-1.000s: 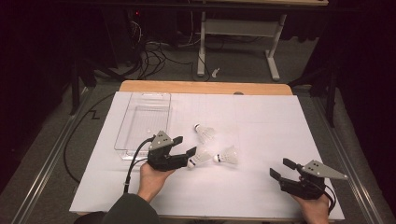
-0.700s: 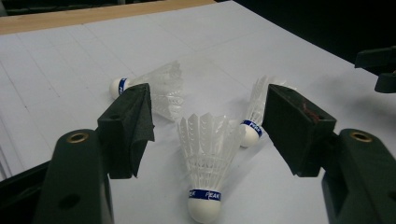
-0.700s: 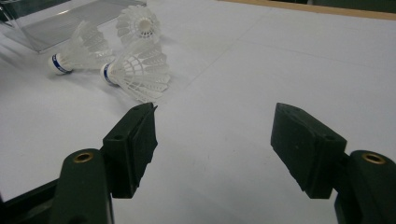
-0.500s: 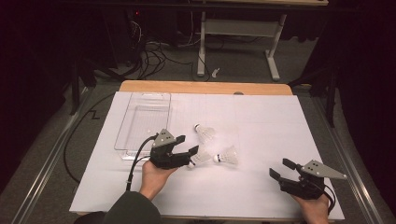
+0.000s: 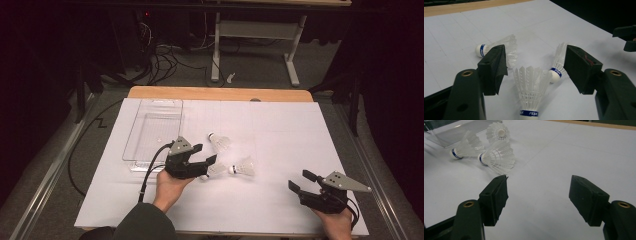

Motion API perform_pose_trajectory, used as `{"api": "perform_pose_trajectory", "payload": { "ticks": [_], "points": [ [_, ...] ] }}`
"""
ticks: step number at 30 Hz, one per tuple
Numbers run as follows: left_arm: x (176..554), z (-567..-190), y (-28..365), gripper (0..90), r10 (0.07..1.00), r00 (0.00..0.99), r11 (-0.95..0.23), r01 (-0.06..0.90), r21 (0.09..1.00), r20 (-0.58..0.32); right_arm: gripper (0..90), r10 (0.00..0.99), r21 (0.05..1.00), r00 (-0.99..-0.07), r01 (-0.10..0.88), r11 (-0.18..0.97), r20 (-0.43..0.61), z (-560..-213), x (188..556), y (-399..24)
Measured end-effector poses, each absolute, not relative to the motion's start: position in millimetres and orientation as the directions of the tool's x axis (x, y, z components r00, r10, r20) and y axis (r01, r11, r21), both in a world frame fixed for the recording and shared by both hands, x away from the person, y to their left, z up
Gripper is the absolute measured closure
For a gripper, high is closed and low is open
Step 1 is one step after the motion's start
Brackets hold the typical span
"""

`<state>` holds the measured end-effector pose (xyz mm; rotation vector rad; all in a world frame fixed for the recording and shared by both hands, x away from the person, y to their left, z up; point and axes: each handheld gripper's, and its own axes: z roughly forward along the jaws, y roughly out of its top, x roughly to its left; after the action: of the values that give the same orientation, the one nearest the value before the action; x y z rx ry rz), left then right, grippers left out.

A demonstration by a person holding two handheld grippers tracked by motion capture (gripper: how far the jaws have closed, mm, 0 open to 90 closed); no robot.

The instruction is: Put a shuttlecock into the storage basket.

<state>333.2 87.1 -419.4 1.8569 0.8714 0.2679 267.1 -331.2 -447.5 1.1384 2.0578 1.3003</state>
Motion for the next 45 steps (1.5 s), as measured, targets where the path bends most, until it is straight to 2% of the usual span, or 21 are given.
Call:
{"api": "perform_pose_trajectory", "payload": {
  "ticks": [23, 30, 41, 45],
  "points": [
    [342, -414, 71, 33.5, 0.665, 0.719, -0.239, 0.460, 0.855, -0.202, 31.8, 0.826, 0.888, -0.561, 0.404, 0.219, 0.052, -448, 267, -331],
    [344, -410, 70, 31.4, 0.677, 0.701, -0.249, 0.504, 0.827, -0.224, 31.8, 0.825, 0.887, -0.563, 0.406, 0.221, 0.052, -448, 267, -331],
    [350, -405, 69, 33.3, 0.683, 0.694, -0.280, 0.538, 0.795, -0.229, 31.8, 0.824, 0.887, -0.565, 0.407, 0.220, 0.054, -448, 267, -331],
    [350, -404, 70, 38.2, 0.672, 0.696, -0.296, 0.564, 0.771, -0.252, 31.8, 0.823, 0.886, -0.565, 0.409, 0.219, 0.057, -448, 267, -331]
  ]
}}
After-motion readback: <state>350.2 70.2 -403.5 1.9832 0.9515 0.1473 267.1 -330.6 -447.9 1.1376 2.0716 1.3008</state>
